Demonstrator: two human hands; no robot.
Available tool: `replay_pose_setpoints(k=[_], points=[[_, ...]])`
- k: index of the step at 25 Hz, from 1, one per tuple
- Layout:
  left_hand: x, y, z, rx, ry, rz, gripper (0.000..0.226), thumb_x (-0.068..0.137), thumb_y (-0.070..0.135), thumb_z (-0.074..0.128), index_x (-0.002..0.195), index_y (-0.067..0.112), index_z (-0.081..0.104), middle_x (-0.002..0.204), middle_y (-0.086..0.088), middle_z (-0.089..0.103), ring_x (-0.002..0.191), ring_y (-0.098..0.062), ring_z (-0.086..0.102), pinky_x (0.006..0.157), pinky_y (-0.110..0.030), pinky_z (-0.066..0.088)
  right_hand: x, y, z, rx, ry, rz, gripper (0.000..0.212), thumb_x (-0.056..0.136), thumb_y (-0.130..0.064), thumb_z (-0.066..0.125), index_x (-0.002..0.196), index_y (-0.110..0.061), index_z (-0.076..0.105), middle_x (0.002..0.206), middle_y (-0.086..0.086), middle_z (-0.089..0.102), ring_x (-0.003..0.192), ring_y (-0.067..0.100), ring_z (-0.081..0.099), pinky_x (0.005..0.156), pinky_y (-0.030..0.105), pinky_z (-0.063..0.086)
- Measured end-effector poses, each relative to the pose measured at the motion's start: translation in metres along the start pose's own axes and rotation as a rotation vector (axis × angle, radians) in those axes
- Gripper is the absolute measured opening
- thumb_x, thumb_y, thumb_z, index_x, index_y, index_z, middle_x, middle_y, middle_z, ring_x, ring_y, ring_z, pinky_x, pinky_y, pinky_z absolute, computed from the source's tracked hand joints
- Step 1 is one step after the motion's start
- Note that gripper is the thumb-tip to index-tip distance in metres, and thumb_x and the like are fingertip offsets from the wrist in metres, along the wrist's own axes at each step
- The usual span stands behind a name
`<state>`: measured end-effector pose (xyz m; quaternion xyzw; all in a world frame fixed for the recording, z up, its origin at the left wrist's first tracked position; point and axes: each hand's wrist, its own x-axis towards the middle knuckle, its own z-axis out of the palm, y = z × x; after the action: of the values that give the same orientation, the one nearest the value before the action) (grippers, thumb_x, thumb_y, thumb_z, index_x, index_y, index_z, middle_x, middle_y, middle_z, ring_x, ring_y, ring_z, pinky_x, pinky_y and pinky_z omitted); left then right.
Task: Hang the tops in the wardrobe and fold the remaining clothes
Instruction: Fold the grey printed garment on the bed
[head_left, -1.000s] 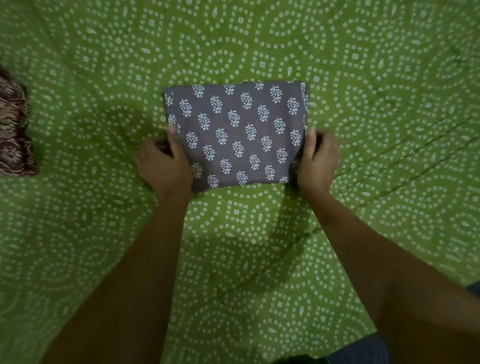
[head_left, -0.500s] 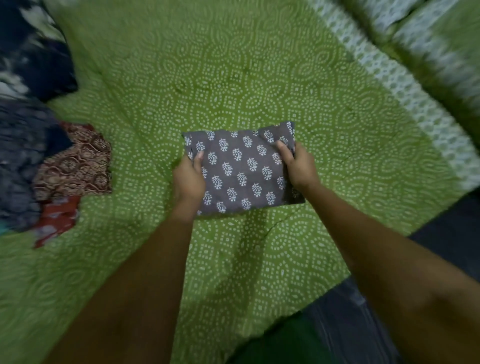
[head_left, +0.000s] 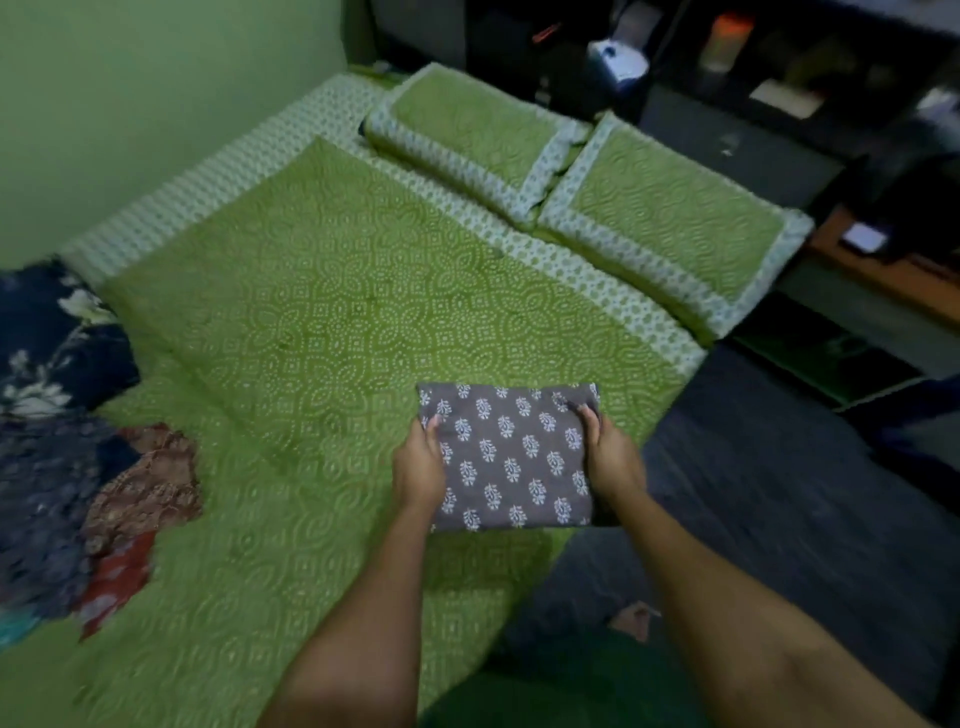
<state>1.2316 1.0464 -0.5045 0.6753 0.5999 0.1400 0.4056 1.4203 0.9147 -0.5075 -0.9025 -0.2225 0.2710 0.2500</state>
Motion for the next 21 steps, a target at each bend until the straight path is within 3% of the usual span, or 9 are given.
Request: replay_pose_setpoints(k=[8,12,18,21], points=[[-0.016,0.276,0.180,-0.170,-0.208,0.319,0.035,0.102,0.034,0.040,0.102,0.005,0.060,0.094,-0.016,0.064,0.082,-0.025,0.056,0.065,-0.030,0.035,0.086,0.105,-0.273,0.081,0.411,0.079,0.050,0.099,-0.054,0.024,0.127,-0.028,0.055,0.122,0.020,0.061,0.111,0.039,0.056,0.089,0.041,0.044],[-0.044,0.433,0.273,-0.219,-0.342,0.563,0.034,0.100,0.036,0.042,0.090,0.008,0.058,0.091,-0.018,0.065,0.084,-0.032,0.059,0.067,-0.036,0.038,0.111,0.169,-0.419,0.129,0.640,0.146,0.048,0.099,-0.054,0.025,0.127,-0.030,0.056,0.120,0.019,0.062,0.109,0.040,0.057,0.087,0.040,0.044],[-0.092,0.616,0.424,-0.138,-0.574,0.857,0.031,0.100,0.034,0.043,0.085,0.012,0.056,0.096,-0.019,0.068,0.093,-0.034,0.061,0.069,-0.033,0.037,0.134,0.274,-0.561,0.233,0.964,0.324,0.047,0.101,-0.050,0.026,0.126,-0.025,0.058,0.114,0.022,0.063,0.103,0.041,0.057,0.081,0.040,0.044],[-0.133,0.685,0.508,-0.133,-0.757,0.975,0.033,0.100,0.033,0.043,0.097,0.007,0.063,0.104,-0.019,0.068,0.098,-0.034,0.060,0.076,-0.034,0.039,0.131,0.329,-0.617,0.256,1.095,0.471,0.047,0.101,-0.049,0.027,0.125,-0.023,0.059,0.114,0.023,0.063,0.104,0.040,0.057,0.082,0.039,0.044]])
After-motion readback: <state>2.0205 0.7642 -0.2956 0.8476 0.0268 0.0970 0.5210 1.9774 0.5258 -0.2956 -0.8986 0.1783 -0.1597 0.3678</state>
